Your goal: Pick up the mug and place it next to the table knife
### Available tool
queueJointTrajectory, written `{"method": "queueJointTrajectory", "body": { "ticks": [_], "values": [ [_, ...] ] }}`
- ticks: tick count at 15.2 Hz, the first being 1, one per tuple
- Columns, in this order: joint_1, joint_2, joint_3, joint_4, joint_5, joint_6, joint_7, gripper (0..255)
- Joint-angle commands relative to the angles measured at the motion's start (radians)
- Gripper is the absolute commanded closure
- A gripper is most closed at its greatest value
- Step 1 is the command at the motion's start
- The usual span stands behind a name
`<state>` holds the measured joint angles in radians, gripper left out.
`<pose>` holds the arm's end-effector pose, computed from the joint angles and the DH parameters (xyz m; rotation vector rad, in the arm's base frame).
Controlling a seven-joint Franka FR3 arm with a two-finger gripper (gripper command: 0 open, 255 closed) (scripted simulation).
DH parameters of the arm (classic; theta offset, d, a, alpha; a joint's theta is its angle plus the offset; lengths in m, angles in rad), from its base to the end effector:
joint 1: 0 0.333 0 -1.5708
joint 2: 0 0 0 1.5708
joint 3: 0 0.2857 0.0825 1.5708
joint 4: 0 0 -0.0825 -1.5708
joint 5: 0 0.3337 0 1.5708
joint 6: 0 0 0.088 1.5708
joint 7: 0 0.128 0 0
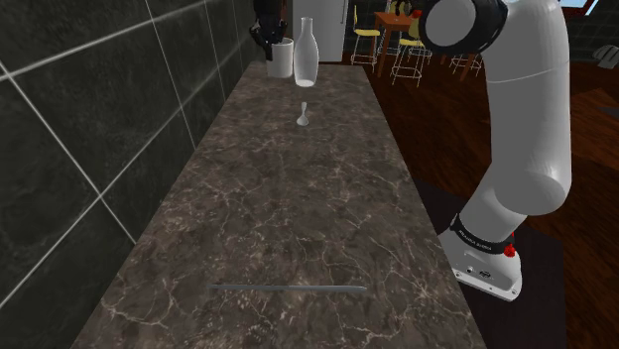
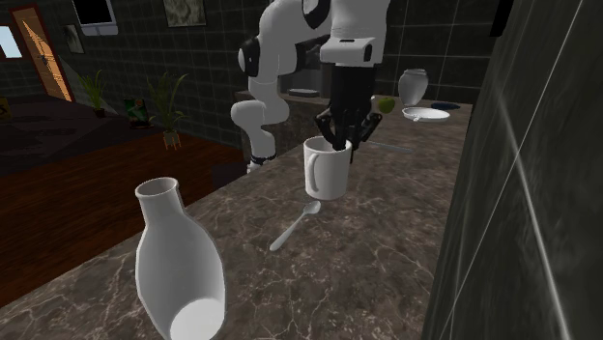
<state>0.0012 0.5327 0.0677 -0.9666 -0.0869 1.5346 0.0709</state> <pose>0.6353 0.0201 0.5192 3.0909 -0.0258 0.0611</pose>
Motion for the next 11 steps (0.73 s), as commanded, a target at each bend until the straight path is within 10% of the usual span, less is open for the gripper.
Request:
{"method": "queueJointTrajectory", "body": {
  "ticks": [1,7,11],
  "values": [
    [0.002,0.018,0.0,0.058,-0.001,-0.039,-0.002,255],
    [0.017,0.147,-0.005,0.361,-0.008,-0.213,-0.013,255],
    [0.038,-0.141,0.016,-0.112,0.0,-0.033,0.054,255]
  ]
}}
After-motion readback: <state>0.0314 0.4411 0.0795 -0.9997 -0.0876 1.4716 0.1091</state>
